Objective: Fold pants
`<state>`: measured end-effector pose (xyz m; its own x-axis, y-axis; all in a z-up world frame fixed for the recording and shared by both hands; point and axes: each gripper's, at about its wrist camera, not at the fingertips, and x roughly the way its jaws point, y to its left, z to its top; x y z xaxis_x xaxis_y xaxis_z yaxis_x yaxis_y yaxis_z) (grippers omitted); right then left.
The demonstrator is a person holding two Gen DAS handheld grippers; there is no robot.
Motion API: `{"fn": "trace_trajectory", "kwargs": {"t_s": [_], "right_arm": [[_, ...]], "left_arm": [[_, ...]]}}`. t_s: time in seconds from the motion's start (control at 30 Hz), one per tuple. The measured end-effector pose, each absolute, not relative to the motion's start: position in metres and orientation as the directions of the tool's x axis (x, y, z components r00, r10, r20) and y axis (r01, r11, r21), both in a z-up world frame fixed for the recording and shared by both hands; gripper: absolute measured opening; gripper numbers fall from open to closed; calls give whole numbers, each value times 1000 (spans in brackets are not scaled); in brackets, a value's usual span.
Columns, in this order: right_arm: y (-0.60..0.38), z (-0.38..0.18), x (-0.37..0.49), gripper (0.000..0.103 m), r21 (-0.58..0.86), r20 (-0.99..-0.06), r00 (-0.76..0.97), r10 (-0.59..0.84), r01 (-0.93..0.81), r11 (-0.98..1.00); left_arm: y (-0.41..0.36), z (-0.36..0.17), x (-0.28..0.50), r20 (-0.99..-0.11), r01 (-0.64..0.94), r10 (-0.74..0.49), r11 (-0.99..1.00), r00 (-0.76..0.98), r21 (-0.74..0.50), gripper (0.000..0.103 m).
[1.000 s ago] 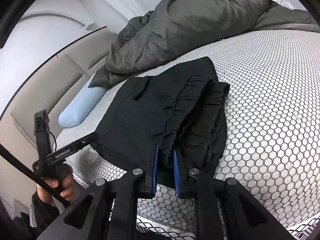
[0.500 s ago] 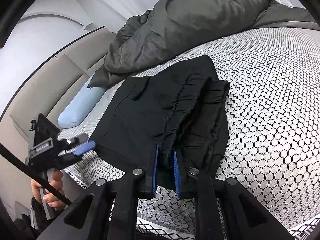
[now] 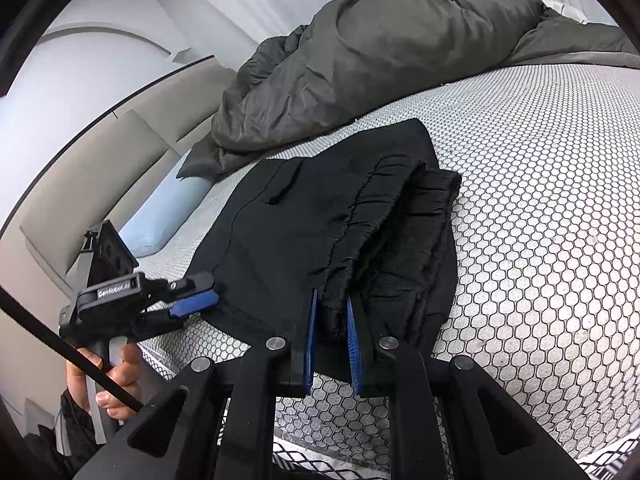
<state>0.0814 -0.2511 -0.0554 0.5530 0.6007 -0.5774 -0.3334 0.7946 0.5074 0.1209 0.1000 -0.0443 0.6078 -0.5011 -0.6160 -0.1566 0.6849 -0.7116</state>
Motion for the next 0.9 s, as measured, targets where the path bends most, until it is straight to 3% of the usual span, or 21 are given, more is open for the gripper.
{"fn": "trace_trajectory", "kwargs": {"t_s": [0.27,0.4,0.5,0.6,0.73,0.87,0.9], "right_arm": [[-251,-51,77,12,507,-564,557,610,-350,788],[-252,-46,72,12,506,-535,567,626,-379,775],[-254,-37,64,12,503,-500,575,647,-415,758],[-257,-34,55,12,485,-486,579,654,-444,753],[-254,-48,62,12,455,-573,556,602,-396,798],[-261,-55,70,12,485,-599,537,594,-347,803],[-263,-52,70,17,483,-596,545,590,-343,805]], "left_arm": [[117,-48,118,-570,-204,-487,615,662,-762,38],[110,-39,118,-576,-181,-427,672,697,-718,16],[107,-27,112,-551,-128,-429,695,716,-707,11],[106,-18,103,-552,-90,-426,728,717,-679,11],[106,-36,108,-644,-149,-401,765,651,-627,11],[105,-33,109,-653,-131,-398,784,644,-606,11],[105,-29,108,-653,-127,-394,789,647,-601,12]]}}
